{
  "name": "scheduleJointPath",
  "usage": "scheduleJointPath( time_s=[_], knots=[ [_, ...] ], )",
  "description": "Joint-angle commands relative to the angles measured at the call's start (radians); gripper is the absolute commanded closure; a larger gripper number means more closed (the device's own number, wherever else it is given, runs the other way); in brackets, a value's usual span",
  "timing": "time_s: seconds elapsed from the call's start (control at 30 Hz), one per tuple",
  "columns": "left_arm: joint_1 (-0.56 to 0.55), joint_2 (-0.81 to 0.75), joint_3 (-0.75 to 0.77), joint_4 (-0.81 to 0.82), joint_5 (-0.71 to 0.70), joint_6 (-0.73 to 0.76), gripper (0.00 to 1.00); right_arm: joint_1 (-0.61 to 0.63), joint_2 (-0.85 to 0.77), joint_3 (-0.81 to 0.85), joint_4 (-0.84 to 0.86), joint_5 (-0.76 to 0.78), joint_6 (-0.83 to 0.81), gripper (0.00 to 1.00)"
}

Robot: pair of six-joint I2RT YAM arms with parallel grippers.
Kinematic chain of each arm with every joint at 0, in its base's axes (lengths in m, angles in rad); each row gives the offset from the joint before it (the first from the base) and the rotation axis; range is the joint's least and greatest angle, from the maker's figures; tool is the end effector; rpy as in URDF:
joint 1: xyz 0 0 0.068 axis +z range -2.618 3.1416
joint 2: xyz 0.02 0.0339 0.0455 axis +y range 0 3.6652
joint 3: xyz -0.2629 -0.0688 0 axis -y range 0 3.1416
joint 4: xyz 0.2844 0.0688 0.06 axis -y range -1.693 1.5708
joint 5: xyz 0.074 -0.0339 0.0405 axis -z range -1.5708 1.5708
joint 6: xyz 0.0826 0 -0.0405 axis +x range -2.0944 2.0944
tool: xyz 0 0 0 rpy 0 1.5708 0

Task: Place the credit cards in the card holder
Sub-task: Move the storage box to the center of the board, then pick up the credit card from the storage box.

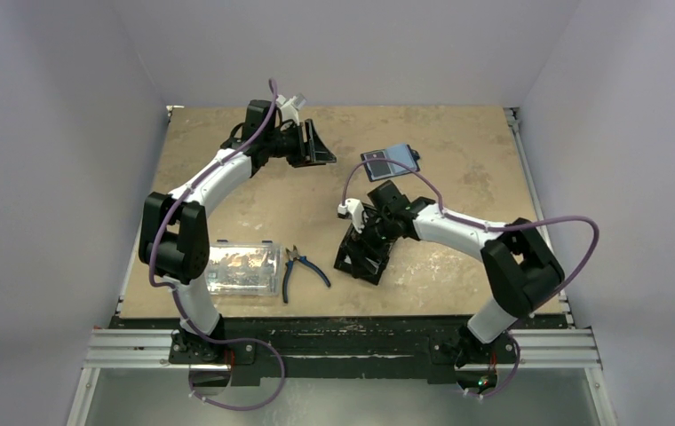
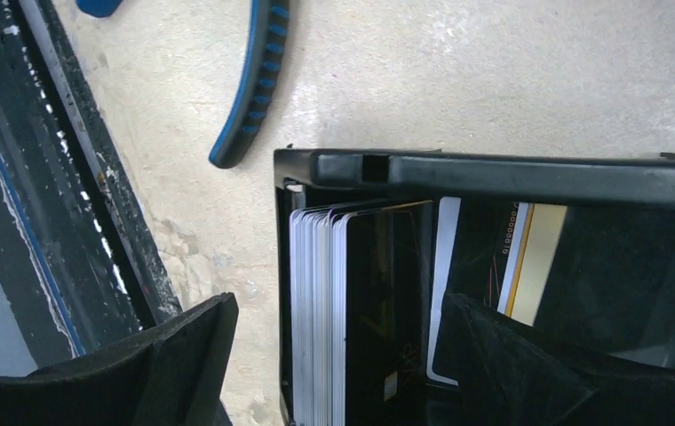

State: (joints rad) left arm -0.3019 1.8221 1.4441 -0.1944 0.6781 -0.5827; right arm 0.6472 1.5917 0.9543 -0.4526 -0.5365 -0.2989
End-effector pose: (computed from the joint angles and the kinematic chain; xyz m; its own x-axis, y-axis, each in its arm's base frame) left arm 0.4506 -0.1946 0.2440 -0.8363 -0.1884 -0.5149 0.3292 0.5786 -0.7463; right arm 0.2592 0.2488 0.1268 -0.4678 -0.6708 -0.5754 -0.8838 0.3617 0.2969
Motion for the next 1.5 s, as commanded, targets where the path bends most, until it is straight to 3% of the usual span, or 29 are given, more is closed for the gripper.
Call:
scheduleJointPath(
  time_s=[0.0, 0.17, 0.53, 0.73, 1.13, 1.47],
  knots=[
    [0.007, -0.008, 0.001, 0.048, 0.029, 0.002, 0.51, 0.006, 0.047, 0.072, -0.029, 0.023, 0.088, 0.05],
    [0.007, -0.01, 0.001, 0.047, 0.029, 0.001, 0.51, 0.045, 0.098, 0.102, -0.091, -0.015, 0.053, 0.07],
    [0.007, -0.007, -0.001, 0.052, 0.028, 0.0, 0.51, 0.046, -0.011, 0.043, -0.009, -0.116, 0.098, 0.18],
    [0.007, -0.002, -0.001, 0.05, 0.028, 0.004, 0.51, 0.046, 0.012, 0.061, -0.021, -0.128, 0.1, 0.29],
    [0.007, -0.001, -0.002, 0.053, 0.031, 0.004, 0.51, 0.045, 0.029, 0.073, -0.023, -0.128, 0.095, 0.63],
    [0.007, 0.0, -0.004, 0.057, 0.034, 0.002, 0.51, 0.04, -0.007, 0.069, -0.017, -0.073, 0.095, 0.78]
  ],
)
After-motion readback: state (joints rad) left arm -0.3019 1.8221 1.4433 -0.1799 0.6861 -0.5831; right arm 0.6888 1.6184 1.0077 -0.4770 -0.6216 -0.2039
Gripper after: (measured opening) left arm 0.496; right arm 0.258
